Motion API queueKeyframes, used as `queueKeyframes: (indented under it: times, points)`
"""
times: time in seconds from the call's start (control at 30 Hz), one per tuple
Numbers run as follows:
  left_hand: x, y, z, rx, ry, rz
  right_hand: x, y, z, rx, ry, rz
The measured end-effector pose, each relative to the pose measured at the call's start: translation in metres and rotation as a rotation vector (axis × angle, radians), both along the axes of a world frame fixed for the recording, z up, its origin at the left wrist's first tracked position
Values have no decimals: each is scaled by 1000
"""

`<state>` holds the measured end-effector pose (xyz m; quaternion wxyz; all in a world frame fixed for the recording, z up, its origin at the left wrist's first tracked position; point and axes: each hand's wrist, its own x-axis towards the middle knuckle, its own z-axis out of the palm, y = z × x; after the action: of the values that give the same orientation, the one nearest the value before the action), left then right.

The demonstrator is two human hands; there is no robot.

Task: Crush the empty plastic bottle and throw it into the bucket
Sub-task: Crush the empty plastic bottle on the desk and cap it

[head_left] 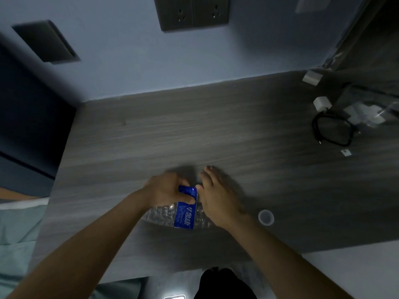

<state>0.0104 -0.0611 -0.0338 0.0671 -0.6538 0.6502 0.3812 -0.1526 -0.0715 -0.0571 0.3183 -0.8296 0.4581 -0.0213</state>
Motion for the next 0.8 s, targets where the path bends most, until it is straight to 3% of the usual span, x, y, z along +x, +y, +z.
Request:
queueKeyframes:
  times: [0.27,0.43,0.5,0.8]
  points:
    - [4,4,5,26,15,76,-69,1,13,-118,-138,-177]
    - [4,10,8,29,53,123,-122,15,2,-29,163,-183]
    - [4,11,9,25,60,145,-128,19,0,14,189,-174]
    - [6,18,18,20,147,192,-116,10,17,-4,-16,-229]
